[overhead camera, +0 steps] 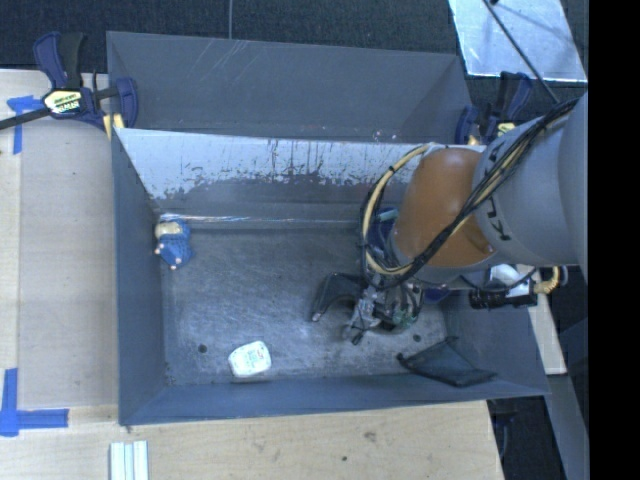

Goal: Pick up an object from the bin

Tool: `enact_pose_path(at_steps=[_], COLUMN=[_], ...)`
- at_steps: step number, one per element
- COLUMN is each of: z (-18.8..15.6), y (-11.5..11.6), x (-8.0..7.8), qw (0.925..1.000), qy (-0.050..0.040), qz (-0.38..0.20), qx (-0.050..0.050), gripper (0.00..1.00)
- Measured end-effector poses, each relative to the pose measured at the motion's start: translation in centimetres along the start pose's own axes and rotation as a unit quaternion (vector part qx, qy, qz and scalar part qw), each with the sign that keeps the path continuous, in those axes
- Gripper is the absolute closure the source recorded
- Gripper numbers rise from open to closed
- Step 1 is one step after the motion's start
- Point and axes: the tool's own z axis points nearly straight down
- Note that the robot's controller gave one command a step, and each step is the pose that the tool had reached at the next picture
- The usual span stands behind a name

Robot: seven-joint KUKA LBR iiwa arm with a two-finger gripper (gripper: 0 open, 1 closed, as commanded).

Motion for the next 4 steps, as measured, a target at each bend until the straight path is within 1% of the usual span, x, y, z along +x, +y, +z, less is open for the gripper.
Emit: enact_pose_path(at_steps=[1,2,3,4], z=[0.0,-0.1,-7.0,-9.0], y=[0.0,0.0,0.0,-0.1], x=[-0.1,-0.1,-0.2,-0.1], qw=[1.0,1.0,1.0,1.0], qy=[-0.0005,-0.0009,-0.0009,0.0007], qz=[0.0,0.001,0.0,0.0], qx=[0.0,-0.001,0.0,0.0], gripper=[0.0,1.0,1.0,1.0])
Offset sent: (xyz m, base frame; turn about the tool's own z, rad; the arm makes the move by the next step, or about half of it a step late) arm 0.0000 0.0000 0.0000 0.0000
